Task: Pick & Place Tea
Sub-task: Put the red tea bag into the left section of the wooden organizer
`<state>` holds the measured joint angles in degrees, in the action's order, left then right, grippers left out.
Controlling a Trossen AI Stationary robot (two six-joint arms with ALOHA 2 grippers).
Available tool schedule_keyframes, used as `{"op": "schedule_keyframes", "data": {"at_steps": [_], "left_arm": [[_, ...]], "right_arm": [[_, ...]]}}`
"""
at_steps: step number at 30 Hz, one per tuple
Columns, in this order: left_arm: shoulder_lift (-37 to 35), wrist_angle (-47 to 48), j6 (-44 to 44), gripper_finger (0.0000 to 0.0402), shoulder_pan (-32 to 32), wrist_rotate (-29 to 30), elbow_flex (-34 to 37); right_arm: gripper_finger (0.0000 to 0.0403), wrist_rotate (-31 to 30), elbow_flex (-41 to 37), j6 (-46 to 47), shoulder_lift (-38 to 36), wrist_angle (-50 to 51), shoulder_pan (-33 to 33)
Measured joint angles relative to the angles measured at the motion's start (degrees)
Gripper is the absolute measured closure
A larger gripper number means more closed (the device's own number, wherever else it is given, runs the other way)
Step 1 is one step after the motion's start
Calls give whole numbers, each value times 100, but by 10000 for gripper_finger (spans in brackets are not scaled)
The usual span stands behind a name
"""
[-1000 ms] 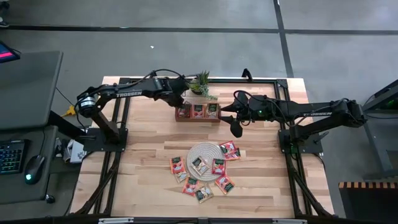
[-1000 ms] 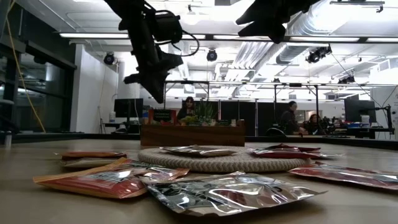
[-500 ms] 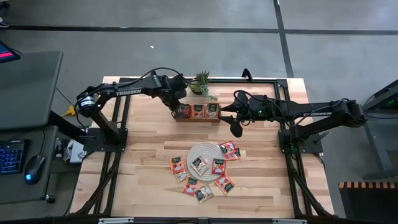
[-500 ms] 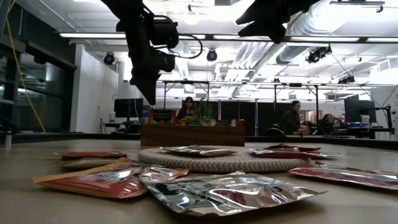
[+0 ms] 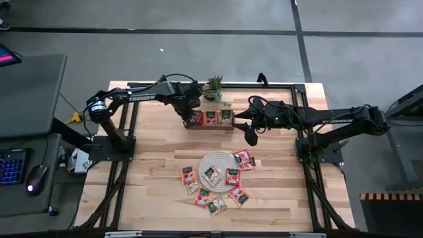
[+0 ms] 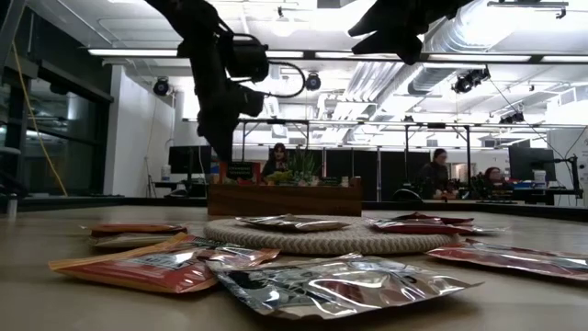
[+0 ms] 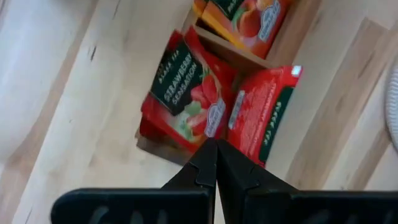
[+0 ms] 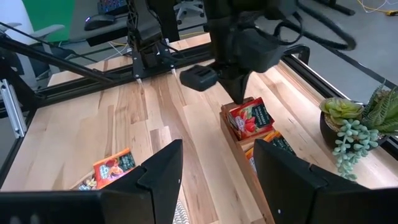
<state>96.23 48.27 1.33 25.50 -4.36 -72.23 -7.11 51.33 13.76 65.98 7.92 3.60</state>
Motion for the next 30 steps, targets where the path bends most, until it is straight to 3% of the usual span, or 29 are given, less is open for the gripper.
{"op": "schedule_keyframes", "data": {"at_steps": [11,20,30], "left_arm": [[367,-222,145,401,0,36,-15],[443,-224,-15,401,0,934,-13],[445,-280,-159,401,0,1014,-13]], "right_arm": [[210,-2,0,37,0,2,0],[210,-49,0,35,0,5,0],[210,-136,0,35,0,5,0]]}}
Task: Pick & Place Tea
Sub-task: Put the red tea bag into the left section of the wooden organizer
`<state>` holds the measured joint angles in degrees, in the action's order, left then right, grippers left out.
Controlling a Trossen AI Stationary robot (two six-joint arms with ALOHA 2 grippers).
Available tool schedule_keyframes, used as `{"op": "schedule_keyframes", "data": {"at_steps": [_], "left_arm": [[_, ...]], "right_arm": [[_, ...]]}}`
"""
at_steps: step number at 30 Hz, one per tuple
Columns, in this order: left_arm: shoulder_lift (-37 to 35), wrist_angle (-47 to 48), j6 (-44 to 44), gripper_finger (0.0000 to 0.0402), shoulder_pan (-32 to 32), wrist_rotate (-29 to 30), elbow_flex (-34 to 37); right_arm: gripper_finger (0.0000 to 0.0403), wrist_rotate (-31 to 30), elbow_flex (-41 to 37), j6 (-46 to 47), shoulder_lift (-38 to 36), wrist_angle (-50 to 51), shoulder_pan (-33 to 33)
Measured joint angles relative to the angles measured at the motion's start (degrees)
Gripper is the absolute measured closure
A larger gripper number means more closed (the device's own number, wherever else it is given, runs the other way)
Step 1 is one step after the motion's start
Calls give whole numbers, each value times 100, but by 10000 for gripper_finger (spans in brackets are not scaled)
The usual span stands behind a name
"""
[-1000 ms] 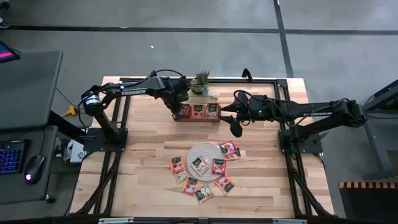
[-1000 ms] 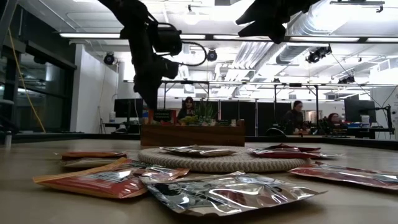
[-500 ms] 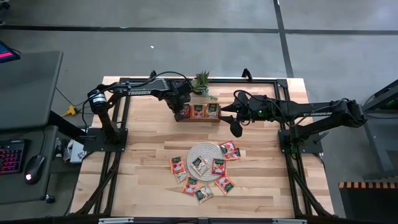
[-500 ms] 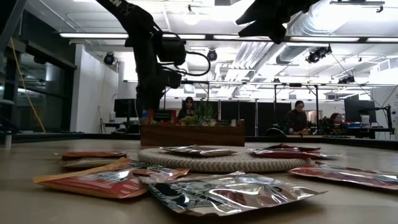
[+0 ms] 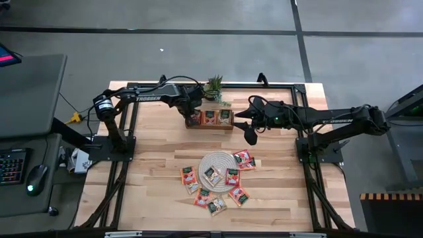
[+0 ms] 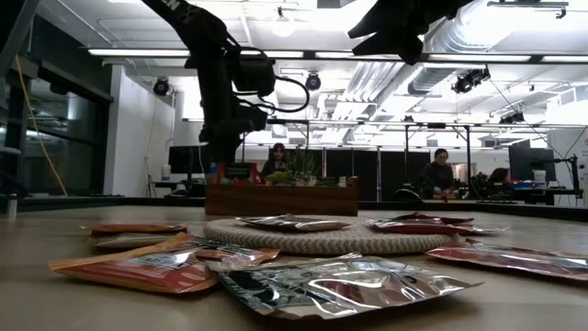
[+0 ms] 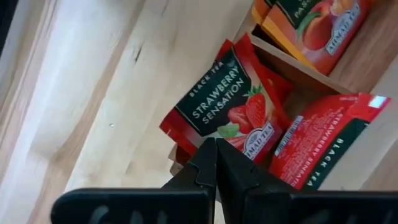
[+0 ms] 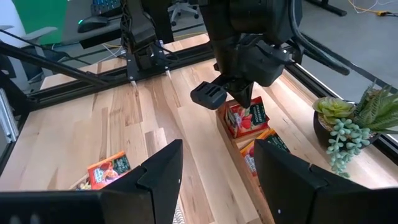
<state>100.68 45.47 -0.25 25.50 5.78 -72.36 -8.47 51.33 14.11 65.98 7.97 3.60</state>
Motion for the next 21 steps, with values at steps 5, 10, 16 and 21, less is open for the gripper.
{"op": "schedule_keyframes", "data": {"at_steps": [5,10,16,21], "left_arm": [[-19,-220,-151,401,0,131,0],[-90,-162,-21,401,0,417,-204],[-90,501,463,401,2,201,-994],[-92,1489,924,401,0,-1087,-1685]], "right_arm": [[210,0,0,2,0,0,0],[210,1,0,2,0,2,0],[210,2,0,44,0,6,2],[210,2,0,60,0,40,2]]}}
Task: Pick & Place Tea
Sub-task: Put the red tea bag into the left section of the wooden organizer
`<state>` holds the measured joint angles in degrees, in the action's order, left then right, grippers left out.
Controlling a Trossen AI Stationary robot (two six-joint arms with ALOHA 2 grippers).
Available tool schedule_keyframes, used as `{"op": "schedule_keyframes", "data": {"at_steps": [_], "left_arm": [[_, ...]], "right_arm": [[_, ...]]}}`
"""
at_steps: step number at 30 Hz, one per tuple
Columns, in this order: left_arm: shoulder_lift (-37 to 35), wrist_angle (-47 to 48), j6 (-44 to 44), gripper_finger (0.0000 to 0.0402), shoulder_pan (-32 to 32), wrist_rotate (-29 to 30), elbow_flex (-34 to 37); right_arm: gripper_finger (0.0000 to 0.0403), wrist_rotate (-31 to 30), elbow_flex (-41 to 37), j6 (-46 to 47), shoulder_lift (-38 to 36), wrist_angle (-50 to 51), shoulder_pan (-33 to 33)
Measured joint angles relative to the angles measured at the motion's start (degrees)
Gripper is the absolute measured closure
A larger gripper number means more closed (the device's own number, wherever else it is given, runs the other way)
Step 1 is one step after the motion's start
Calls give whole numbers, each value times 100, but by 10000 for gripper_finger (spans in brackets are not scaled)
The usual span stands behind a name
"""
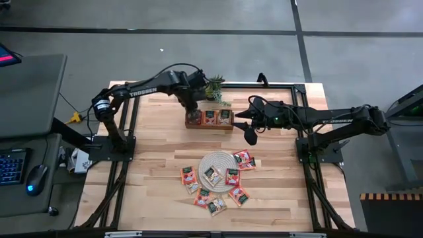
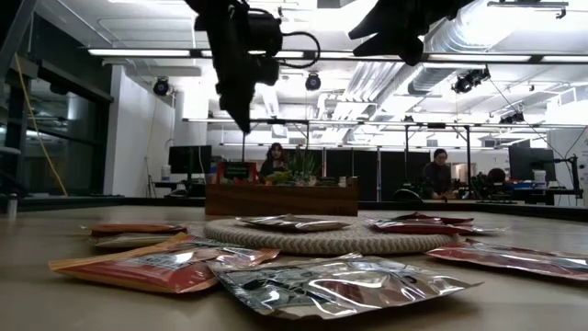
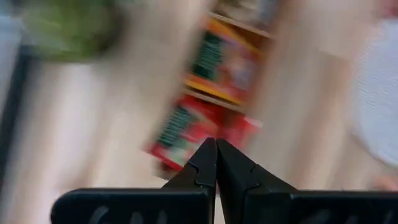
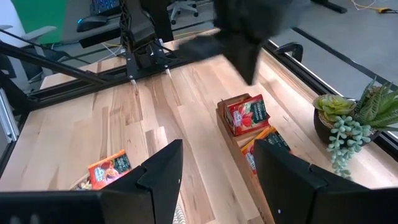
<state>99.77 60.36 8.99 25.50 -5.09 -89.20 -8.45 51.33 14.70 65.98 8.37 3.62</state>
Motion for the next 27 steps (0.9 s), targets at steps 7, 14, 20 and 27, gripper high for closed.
{"op": "schedule_keyframes", "data": {"at_steps": [7,14,20,27], "left_arm": [[3,604,884,401,-258,-1387,342],[22,-549,593,401,-684,-280,944],[27,-1025,511,402,-720,-143,1243],[251,-1127,632,401,-710,287,1293]], "right_arm": [[210,-13,0,15,0,36,10],[210,-107,0,-14,0,42,13],[210,-107,0,-14,0,43,13],[210,-107,0,26,0,45,13]]}}
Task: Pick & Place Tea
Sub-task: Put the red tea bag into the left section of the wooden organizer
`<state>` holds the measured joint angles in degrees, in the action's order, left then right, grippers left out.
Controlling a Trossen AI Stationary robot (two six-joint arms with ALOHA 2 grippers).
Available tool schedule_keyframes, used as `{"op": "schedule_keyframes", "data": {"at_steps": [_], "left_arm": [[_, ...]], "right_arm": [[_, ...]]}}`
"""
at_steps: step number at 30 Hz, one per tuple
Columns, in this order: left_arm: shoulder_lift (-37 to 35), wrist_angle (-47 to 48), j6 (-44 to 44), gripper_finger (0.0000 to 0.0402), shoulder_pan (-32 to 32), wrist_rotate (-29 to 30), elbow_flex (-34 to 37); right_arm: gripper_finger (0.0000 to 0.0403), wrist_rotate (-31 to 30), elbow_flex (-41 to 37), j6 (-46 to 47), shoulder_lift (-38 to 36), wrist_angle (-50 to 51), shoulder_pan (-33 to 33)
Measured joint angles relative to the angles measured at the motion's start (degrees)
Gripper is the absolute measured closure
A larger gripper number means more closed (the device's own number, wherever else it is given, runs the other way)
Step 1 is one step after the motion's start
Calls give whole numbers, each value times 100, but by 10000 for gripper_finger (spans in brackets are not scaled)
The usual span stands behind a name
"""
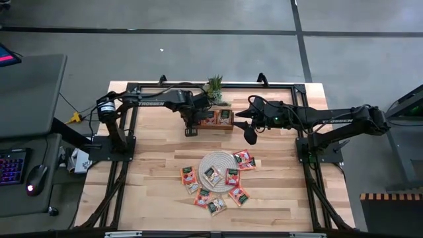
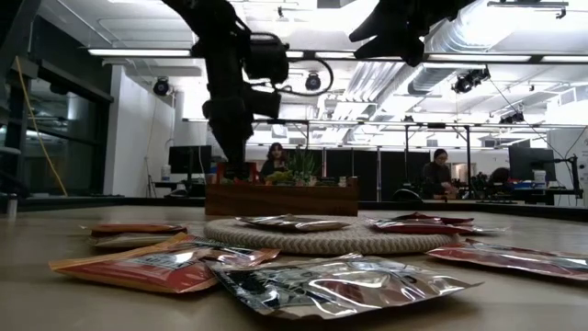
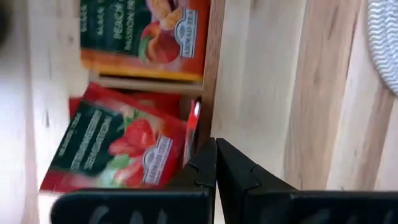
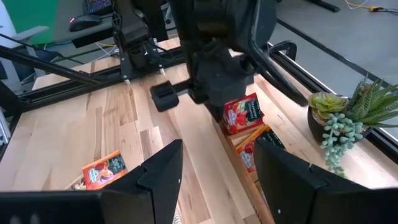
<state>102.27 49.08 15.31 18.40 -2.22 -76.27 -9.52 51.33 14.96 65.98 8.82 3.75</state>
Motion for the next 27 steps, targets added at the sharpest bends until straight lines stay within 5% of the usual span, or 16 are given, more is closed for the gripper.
{"op": "schedule_keyframes", "data": {"at_steps": [3,11,27], "left_arm": [[208,28,15,402,-1,134,15],[300,-257,-519,402,2,1579,-12],[300,-266,-415,402,125,1753,-363]], "right_arm": [[210,0,0,2,0,0,0],[210,45,0,52,0,2,-2],[210,74,0,30,0,39,-4]]}}
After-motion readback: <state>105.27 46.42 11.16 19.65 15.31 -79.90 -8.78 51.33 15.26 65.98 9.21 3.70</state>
